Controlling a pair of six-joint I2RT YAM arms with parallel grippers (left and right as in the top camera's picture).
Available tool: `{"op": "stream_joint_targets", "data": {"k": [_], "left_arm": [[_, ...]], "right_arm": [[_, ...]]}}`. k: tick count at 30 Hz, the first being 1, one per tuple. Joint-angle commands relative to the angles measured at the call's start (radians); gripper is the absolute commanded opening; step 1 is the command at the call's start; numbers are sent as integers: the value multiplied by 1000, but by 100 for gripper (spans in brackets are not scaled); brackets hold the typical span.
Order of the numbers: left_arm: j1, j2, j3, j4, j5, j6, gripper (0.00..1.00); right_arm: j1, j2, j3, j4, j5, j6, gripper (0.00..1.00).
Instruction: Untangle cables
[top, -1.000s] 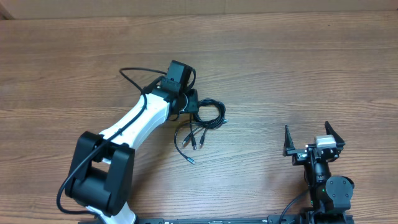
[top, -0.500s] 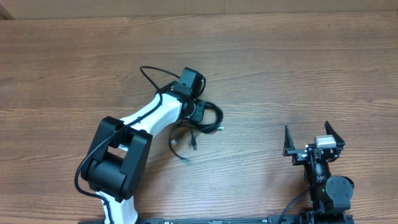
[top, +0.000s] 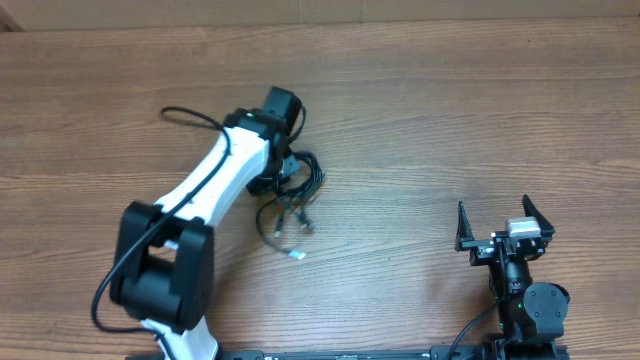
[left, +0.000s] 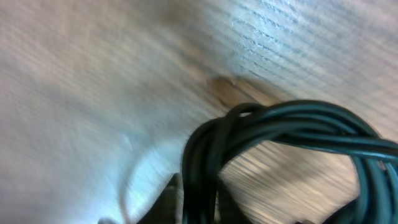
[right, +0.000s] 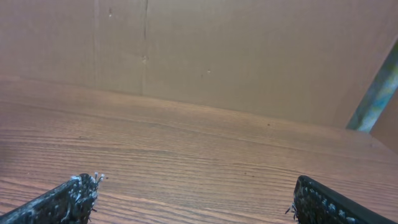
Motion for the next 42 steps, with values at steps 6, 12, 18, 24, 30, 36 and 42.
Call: {"op": "stream_joint_targets", "data": {"k": [6,12,18,24,30,36,42], "left_arm": [[-32,-41,21,-21,251,-188,78],[-31,-40,21,32,-81,356,80],[-31,-40,21,99,-180,751,89],[-31,-40,13,152,-53,1048,100],[-31,-40,-26,188,13,1299,97],[-28,-40,-105,280,33,1373,89],[-4,-40,-172,365,33,1355,80]], "right_arm": [[4,-6,-10,6,9,-3,100],[4,-6,-10,6,9,-3,100],[4,-6,-10,6,9,-3,100],[4,-6,-10,6,9,-3,100],[4,-6,-10,6,9,-3,100],[4,-6,-10,6,9,-3,100],[4,-6,-10,6,9,-3,100]]}}
